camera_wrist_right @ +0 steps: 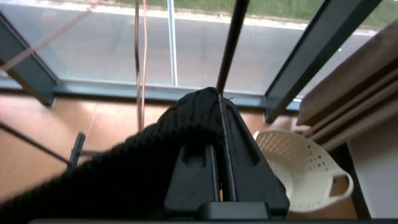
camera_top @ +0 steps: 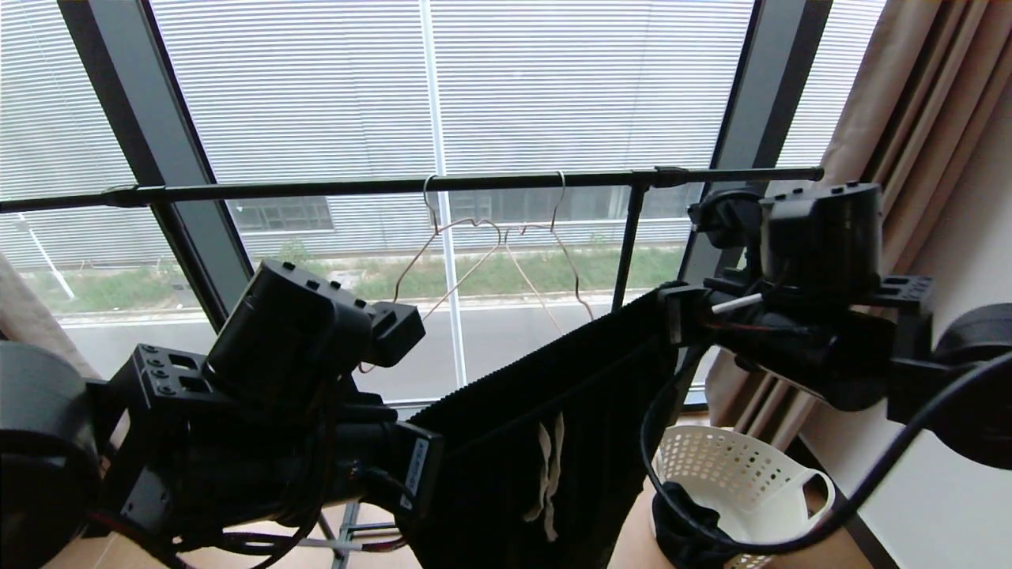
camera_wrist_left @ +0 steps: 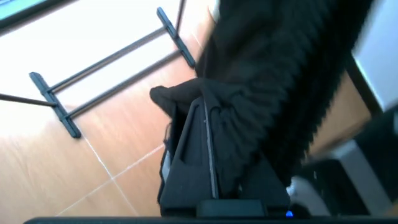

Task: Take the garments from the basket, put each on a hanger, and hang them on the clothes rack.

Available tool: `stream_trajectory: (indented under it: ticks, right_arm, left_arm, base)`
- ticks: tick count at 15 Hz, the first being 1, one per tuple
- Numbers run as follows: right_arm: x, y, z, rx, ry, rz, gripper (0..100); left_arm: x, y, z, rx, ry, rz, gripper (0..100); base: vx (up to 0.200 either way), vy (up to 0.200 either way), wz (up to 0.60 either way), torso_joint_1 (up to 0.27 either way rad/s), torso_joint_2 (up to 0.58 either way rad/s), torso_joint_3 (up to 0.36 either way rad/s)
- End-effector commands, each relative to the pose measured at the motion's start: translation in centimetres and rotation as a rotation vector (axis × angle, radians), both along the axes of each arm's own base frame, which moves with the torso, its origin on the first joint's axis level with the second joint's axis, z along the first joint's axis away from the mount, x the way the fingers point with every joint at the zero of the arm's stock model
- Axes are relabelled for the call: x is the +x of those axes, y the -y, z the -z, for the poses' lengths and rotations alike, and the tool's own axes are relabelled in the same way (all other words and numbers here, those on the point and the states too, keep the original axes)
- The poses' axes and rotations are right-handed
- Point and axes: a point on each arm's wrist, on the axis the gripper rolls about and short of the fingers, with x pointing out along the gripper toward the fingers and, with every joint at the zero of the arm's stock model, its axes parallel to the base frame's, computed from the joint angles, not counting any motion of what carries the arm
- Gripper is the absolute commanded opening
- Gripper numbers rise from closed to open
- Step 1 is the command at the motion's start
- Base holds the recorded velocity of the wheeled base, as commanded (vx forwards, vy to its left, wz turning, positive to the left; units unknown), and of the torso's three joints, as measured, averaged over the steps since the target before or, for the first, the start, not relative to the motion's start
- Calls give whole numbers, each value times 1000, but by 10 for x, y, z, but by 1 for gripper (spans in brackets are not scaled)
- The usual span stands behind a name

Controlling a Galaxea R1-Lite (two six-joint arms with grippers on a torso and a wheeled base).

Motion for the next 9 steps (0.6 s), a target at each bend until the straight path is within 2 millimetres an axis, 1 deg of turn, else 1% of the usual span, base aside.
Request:
stream_trajectory:
  ticks: [1,2,3,4,6,7,8,9]
  right_arm:
    - [-39,15,-4,16,2,-57,0]
    - [-45,17,-1,15,-10,-78,0]
    - [-56,19,6,8,-33,-109,0]
    - [-60,18,11,0,-48,-123,0]
    - [-65,16,12,-3,-54,-149,0]
    - [-69,14,16,-1,-77,-200,0]
    - [-69,14,18,1,-85,-212,0]
    - [-68,13,23,-4,-111,-237,0]
  left_arm:
    - [19,2,0,-4,3,-44,0]
    - [23,2,-1,-11,5,-56,0]
    - [33,4,-3,-34,11,-87,0]
    - [42,4,-5,-43,20,-108,0]
    - [53,6,-9,-57,34,-124,0]
    - [64,11,-13,-74,44,-140,0]
    - [66,13,-13,-82,42,-146,0]
    - [71,17,-14,-100,41,-158,0]
  base:
    - [0,0,0,0,0,0]
    - [0,0,0,0,0,0]
    - [0,0,0,0,0,0]
    - [0,0,0,0,0,0]
    - [0,0,0,0,0,0]
    - [0,0,0,0,0,0]
    - [0,0,0,0,0,0]
    - [0,0,0,0,0,0]
